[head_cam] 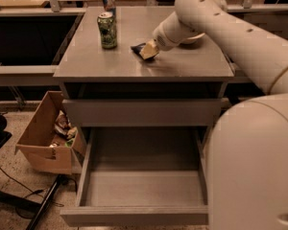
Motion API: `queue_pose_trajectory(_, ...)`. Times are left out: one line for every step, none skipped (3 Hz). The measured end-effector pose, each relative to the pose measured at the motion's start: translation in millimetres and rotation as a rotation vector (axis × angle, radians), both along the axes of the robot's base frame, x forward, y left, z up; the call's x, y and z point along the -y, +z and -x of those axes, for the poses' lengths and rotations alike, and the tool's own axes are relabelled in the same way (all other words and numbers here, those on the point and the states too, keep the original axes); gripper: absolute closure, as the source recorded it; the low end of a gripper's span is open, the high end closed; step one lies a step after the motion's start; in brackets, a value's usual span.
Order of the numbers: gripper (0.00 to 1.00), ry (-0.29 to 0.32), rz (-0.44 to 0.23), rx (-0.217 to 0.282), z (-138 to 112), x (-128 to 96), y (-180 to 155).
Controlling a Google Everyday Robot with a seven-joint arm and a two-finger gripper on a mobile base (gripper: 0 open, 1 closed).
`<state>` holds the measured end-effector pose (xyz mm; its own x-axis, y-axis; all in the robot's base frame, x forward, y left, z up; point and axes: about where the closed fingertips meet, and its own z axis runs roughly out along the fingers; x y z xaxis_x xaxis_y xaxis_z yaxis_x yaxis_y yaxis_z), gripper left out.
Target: Place rxbar blueberry into middle drawer
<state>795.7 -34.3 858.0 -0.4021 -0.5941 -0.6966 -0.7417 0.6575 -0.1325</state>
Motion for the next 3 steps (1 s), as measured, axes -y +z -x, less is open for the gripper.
queue_pose_trajectory(1.0, 0.007, -0.034, 0.059, 57.0, 79.2, 42.2)
queue_pose_trajectory(1.0, -0.008, -0.041, 0.069, 103.9, 138.5, 58.4)
queue_pose_trajectory(1.0, -0.036, -0.029, 0.096, 159.7, 187.5, 74.3)
